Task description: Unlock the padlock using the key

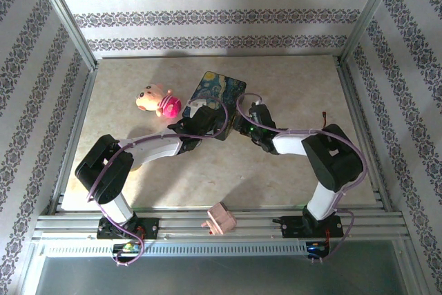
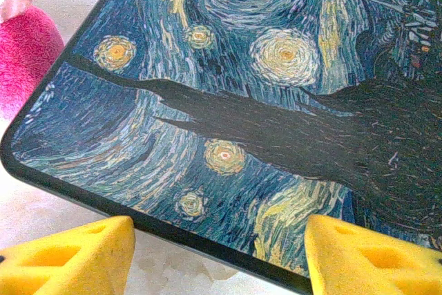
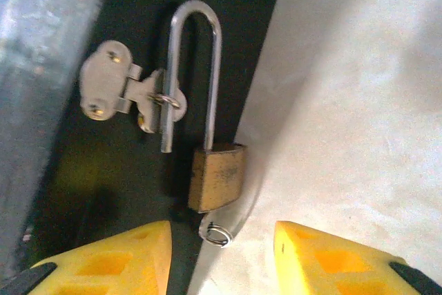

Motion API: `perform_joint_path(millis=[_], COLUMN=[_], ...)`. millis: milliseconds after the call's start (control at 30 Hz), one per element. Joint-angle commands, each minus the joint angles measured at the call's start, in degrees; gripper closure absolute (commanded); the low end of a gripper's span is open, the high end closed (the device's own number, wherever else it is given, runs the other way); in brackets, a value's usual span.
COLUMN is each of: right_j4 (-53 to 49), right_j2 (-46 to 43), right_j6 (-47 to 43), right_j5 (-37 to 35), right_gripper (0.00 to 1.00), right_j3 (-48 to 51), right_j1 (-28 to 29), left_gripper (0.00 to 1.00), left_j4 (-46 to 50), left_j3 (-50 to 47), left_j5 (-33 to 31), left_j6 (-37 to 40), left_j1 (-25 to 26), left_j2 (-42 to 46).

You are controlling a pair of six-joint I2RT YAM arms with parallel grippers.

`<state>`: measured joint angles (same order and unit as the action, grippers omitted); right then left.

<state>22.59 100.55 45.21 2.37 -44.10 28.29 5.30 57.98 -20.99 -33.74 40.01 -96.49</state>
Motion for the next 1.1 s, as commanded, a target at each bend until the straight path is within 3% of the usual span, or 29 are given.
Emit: perform_joint_path(millis=[0, 1067], right_j4=[-0.11, 0.67], right_j2=[2.32, 9.23], right_j6=[0.53, -0.22], right_j5=[-0.61, -3.00], right_gripper=[0.58, 0.72], right_j3=[-2.77, -7.81], right_j1=[0.71, 1.30], left_gripper=[0.34, 0.35], left_j4=[11.49, 11.75], left_j3=[-3.22, -2.54], left_j5=[3.67, 4.27], left_j6=[0.25, 0.59], left_j1=[-1.07, -1.07], left_j2=[-2.90, -3.38])
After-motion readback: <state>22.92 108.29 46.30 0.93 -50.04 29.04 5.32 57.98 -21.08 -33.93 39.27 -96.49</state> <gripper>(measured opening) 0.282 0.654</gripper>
